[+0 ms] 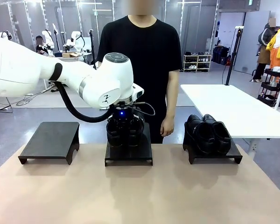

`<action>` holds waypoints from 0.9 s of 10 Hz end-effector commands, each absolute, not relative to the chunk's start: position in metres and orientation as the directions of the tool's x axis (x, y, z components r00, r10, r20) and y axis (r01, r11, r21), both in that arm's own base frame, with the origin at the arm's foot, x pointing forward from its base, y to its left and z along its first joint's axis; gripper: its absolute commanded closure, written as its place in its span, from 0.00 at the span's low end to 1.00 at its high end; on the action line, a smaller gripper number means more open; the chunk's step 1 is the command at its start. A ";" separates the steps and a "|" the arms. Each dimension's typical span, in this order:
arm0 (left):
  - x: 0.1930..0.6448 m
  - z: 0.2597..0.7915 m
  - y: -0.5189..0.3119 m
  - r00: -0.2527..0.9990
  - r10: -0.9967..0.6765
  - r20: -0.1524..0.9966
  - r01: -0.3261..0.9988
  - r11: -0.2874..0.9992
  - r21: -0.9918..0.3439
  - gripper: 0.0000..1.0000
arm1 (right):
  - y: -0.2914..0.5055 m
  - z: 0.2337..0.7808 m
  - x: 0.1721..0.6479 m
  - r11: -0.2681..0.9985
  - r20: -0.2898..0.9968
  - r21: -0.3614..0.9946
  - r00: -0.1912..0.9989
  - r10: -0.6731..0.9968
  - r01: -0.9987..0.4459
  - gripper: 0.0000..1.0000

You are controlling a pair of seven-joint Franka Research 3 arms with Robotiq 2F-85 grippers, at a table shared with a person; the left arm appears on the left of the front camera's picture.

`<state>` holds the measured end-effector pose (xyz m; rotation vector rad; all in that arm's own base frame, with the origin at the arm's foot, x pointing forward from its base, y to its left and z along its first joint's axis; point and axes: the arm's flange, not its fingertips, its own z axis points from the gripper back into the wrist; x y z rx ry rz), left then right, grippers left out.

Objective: Place the shoes on the stand as instructed by the person.
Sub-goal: Pick up another pair of Shoes and place it on the Shoes Stand indicated by the person.

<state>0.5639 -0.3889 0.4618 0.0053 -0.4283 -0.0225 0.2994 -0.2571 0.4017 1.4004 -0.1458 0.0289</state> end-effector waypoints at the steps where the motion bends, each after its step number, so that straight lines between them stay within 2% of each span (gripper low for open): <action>1: 0.582 0.461 -0.393 0.909 -0.020 0.417 0.008 0.999 0.031 0.92 | -0.257 0.403 0.297 0.183 0.116 0.978 0.992 -0.057 -0.104 0.00; 5: 0.596 0.431 -0.392 0.930 -0.016 0.367 0.012 1.000 0.015 0.92 | -0.257 0.403 0.297 0.183 0.116 0.978 0.992 -0.057 -0.104 0.00; 9: 0.601 0.421 -0.393 0.931 -0.007 0.365 0.001 1.000 0.017 0.92 | -0.257 0.403 0.297 0.183 0.116 0.978 0.992 -0.057 -0.104 0.00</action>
